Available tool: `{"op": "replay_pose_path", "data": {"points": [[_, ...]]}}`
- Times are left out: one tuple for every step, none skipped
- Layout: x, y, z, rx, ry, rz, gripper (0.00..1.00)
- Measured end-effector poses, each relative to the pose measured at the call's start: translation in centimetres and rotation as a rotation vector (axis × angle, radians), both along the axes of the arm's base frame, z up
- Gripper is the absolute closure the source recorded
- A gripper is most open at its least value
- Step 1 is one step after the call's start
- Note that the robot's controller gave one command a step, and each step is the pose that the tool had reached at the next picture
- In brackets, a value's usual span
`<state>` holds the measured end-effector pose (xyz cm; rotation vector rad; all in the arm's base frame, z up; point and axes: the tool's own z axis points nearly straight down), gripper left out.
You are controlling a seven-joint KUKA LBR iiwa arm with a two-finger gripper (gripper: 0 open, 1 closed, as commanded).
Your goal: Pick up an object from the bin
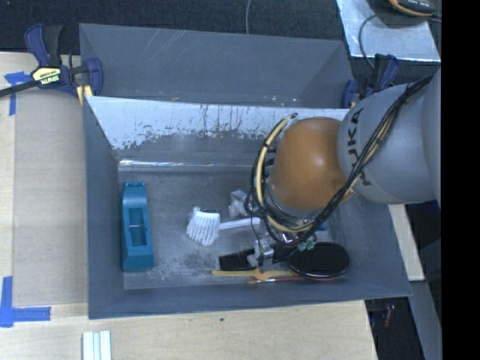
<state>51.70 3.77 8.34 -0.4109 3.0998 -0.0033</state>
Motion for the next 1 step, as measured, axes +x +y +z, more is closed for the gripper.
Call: {"op": "replay_pose_path", "data": {"points": [[-0.19, -1.64, -1.32, -0.003, 0.013, -0.036, 1.0]]}}
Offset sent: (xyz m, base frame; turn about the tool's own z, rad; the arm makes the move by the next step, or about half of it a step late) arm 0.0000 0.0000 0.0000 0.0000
